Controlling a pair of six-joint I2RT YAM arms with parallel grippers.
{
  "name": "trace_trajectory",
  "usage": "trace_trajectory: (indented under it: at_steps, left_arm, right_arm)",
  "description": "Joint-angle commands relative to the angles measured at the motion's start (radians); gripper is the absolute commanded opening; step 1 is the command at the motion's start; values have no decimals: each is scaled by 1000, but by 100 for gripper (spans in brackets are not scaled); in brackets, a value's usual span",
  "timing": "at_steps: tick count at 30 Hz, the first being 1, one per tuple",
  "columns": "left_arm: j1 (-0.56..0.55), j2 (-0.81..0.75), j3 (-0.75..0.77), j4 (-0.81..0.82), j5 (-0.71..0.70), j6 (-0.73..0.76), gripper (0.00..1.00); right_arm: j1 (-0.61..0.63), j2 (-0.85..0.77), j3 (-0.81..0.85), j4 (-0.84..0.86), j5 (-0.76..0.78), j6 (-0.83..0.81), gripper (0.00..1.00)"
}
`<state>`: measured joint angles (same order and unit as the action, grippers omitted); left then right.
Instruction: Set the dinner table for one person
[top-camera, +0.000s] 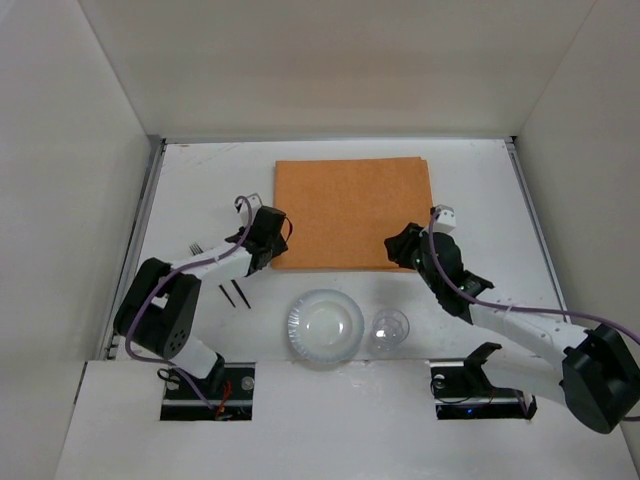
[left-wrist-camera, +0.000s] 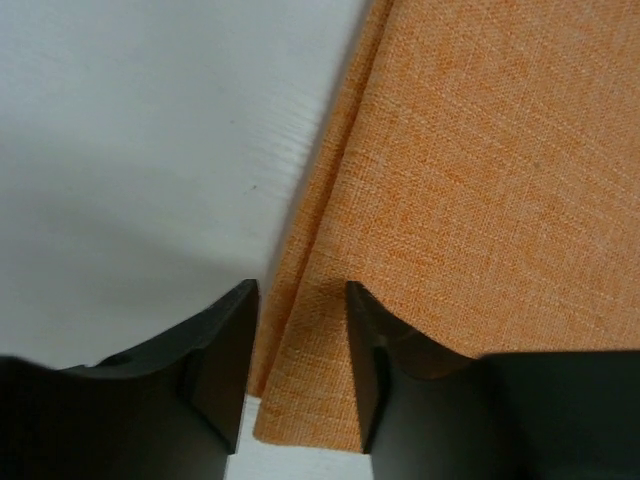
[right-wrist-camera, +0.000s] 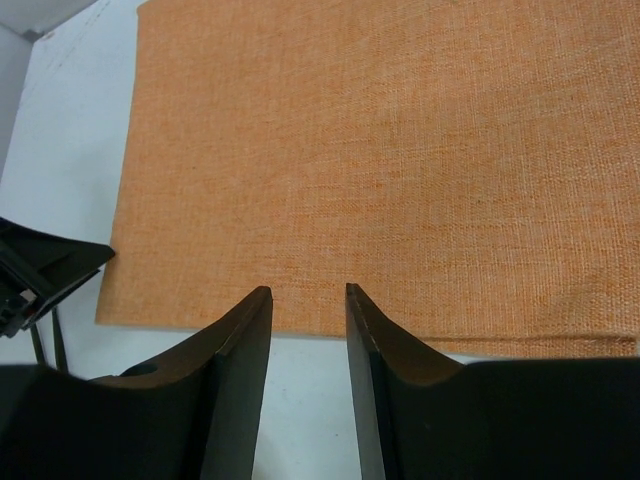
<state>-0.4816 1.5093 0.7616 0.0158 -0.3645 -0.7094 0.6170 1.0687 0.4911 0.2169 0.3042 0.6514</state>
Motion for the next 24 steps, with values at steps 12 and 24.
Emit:
trace_trajectory:
  at_steps: [12,24]
  left_arm:
    - [97,34,-70,44,52,30,6]
    - [189,-90,-160,7,75,50,6]
  right_arm:
    - [6,-4,0,81,-2,2,57]
    - [94,-96,-13,-31,42,36,67]
